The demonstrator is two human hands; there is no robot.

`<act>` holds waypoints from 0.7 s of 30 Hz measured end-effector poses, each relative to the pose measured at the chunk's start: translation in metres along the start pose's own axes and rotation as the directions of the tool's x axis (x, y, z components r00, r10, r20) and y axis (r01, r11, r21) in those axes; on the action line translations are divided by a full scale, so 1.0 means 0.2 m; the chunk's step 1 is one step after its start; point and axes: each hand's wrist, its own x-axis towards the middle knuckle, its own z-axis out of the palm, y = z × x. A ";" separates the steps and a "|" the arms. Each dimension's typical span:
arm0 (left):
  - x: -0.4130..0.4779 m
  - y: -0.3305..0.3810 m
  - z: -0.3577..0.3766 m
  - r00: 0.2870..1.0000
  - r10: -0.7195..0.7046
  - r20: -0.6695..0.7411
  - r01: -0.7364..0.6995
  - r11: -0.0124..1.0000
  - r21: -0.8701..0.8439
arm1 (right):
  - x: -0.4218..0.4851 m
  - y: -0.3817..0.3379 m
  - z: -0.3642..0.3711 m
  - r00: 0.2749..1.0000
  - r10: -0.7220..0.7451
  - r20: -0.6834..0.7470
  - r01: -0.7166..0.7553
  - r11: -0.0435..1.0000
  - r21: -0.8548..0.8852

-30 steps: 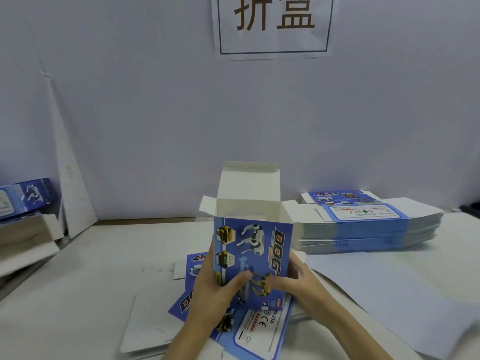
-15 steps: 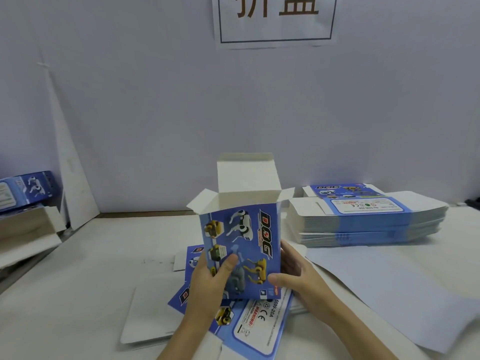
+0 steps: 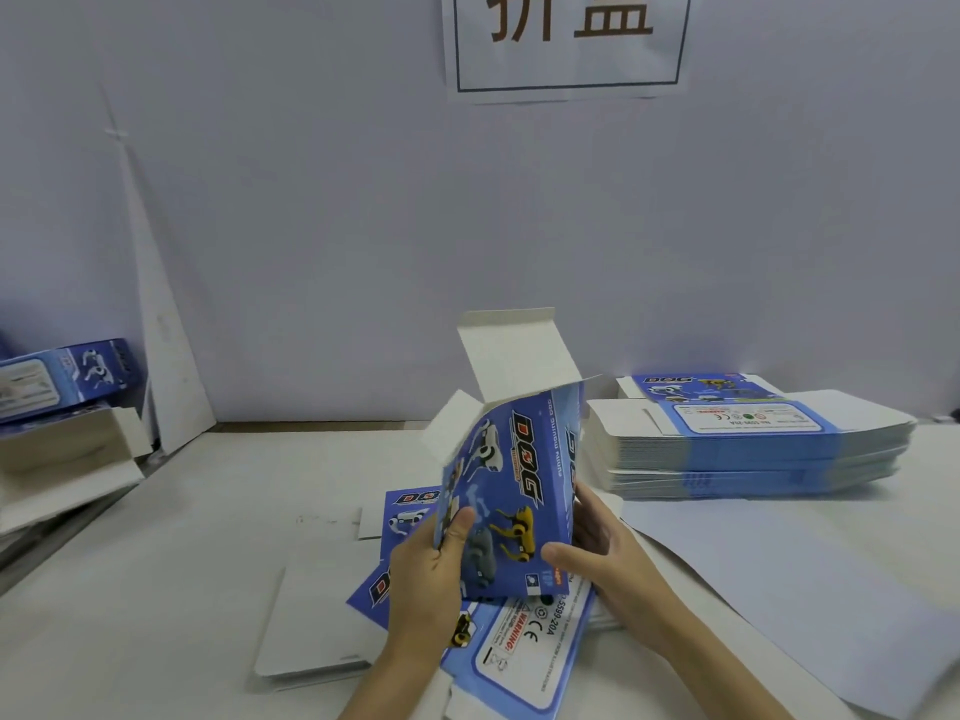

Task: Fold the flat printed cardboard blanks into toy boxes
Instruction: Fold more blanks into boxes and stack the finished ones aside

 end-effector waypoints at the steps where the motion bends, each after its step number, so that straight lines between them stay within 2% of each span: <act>1: 0.00 0.00 -0.01 1.000 0.001 0.013 -0.001 1.000 -0.009 | 0.00 -0.01 0.00 1.000 -0.007 0.008 0.007 1.000 -0.014; 4: 0.01 0.00 -0.03 0.992 -0.054 0.113 0.062 0.996 -0.068 | -0.02 -0.02 0.04 0.999 -0.026 0.048 0.033 0.989 -0.145; 7: 0.01 -0.01 -0.03 0.960 -0.113 0.255 0.145 0.983 -0.113 | -0.02 -0.02 0.08 0.999 0.020 0.032 -0.009 0.955 -0.297; 12: 0.09 0.01 -0.12 0.888 -0.134 0.439 0.155 0.988 -0.011 | -0.03 -0.10 0.06 0.998 0.049 0.030 -0.041 0.974 -0.223; 14: 0.13 0.03 -0.19 0.864 -0.114 0.491 0.148 0.989 -0.030 | -0.03 -0.13 0.07 0.997 0.067 0.042 -0.054 0.964 -0.260; 16: 0.16 0.04 -0.28 0.868 -0.119 0.483 0.186 0.978 -0.092 | -0.02 -0.13 0.10 0.985 0.111 0.128 -0.070 0.954 -0.292; 18: 0.21 0.05 -0.38 0.899 -0.194 0.393 0.277 0.947 -0.166 | 0.00 -0.15 0.14 0.966 0.175 0.189 -0.099 0.930 -0.353; 21: 0.27 0.12 -0.54 0.899 -0.275 0.340 0.368 0.895 -0.251 | 0.02 -0.16 0.17 0.954 0.228 0.196 -0.089 0.836 -0.542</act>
